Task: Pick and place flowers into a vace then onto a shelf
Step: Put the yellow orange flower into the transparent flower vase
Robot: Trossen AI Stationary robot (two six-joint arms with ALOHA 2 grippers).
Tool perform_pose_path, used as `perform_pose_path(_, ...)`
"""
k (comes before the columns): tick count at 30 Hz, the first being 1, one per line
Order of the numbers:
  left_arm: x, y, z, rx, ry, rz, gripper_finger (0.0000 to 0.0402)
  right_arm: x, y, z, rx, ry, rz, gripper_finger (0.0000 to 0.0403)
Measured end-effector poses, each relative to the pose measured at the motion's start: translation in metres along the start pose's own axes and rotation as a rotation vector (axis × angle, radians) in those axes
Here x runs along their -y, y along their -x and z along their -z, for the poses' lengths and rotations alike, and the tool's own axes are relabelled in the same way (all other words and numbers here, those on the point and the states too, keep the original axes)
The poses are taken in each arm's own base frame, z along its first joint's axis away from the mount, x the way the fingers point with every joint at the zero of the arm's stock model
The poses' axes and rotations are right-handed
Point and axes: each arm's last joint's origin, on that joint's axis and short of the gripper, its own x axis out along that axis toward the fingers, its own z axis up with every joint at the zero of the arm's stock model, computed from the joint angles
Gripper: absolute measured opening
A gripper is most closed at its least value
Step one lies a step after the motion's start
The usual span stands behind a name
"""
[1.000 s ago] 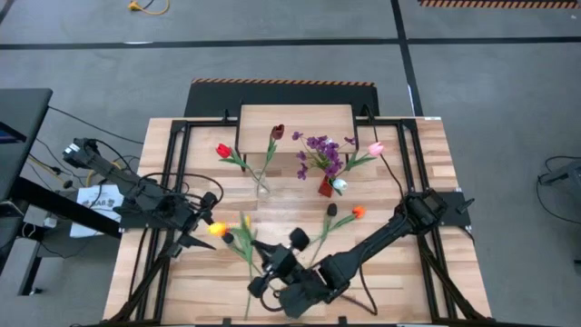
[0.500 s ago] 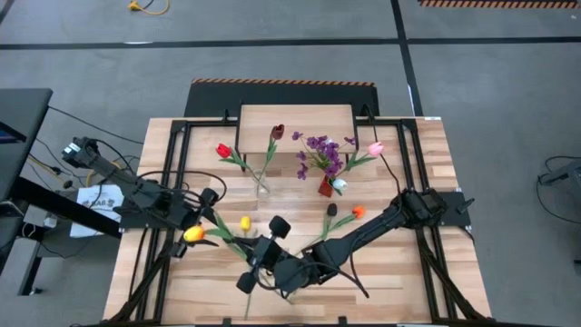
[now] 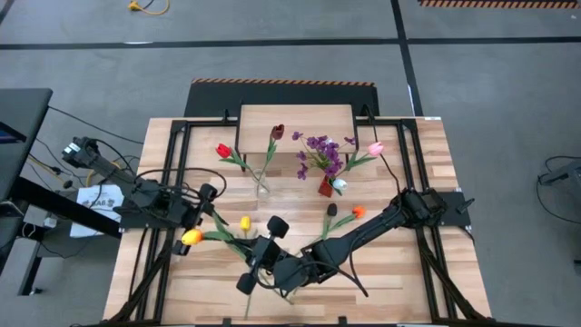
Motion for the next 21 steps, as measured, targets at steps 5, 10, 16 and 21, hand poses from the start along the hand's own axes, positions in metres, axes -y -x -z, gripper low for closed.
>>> perform_pose_path(5,-0.0002,0.0,-0.0012,0.012,0.002,-0.004,0.0175,0.0009,-0.0016,-0.0002,-0.003,-0.001,-0.014,0.0)
perform_pose_path(10,-0.0004,0.0,-0.0026,0.026,0.005,-0.006,0.0175,0.0025,-0.0035,-0.0004,-0.004,-0.001,-0.013,0.0)
perform_pose_path(16,-0.0005,0.0,-0.0029,0.029,0.006,-0.007,0.0171,0.0023,-0.0032,-0.0004,-0.004,0.0,-0.014,0.0)
perform_pose_path(21,-0.0005,0.0,-0.0028,0.029,0.011,-0.007,0.0131,0.0024,-0.0032,0.0005,-0.011,0.009,-0.014,0.0)
